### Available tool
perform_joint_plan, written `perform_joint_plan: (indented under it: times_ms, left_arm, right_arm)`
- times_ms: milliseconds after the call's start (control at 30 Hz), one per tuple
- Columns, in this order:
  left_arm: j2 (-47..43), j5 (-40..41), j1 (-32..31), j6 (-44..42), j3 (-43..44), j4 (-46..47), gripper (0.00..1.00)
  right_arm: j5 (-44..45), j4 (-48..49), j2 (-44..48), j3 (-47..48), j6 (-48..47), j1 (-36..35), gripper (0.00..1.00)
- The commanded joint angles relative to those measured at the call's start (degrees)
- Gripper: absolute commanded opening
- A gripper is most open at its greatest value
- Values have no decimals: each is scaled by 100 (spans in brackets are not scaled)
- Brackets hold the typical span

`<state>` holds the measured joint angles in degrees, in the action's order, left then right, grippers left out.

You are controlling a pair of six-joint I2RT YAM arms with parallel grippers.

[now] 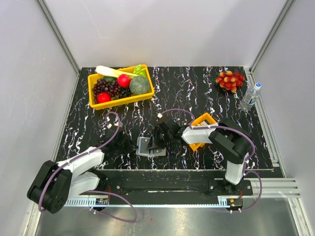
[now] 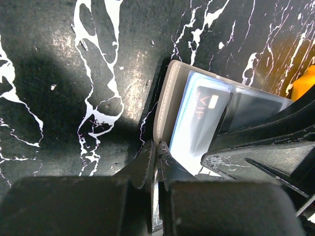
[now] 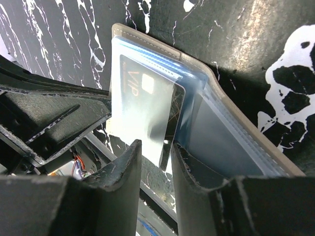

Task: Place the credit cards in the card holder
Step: Insert the credit card into the card holder.

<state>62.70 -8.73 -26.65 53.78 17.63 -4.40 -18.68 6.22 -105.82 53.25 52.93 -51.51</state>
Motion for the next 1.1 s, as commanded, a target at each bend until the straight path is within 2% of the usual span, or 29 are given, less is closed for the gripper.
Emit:
perform_joint_plan:
  times_ms: [0, 133, 267, 333, 400, 500, 667, 900, 1067]
  left_arm:
    - [-205, 12, -33, -25, 74, 203, 0]
    - [-337, -23, -42, -69, 127, 168, 0]
    - [-469, 47, -42, -78, 144, 54, 0]
    - [-486, 65, -42, -78, 144, 45, 0]
    - [-452, 56, -41, -104, 144, 45, 0]
    - [-434, 3, -42, -113, 153, 80, 0]
    - [-495, -32, -42, -122, 188, 63, 0]
    - [-530, -146, -41, -148, 294, 54, 0]
    - [-495, -216, -50, -201, 320, 54, 0]
  right_arm:
    - [233, 2, 211, 247, -353, -88, 36]
    - [468, -444, 254, 414, -485, -53, 37]
    - [1216, -1051, 772, 387, -783, -53, 38]
    - [1488, -1254, 983, 414, -906, -53, 42]
    - [1612, -1334, 1107, 414, -951, -53, 45]
    - [1727, -1483, 1291, 458, -1082, -61, 45]
    - [2517, -2097, 2072, 563, -1513, 35, 49]
    - [2913, -3029, 3224, 274, -1970, 895, 50]
    - [2685, -3574, 3472, 71, -2348, 1739, 52]
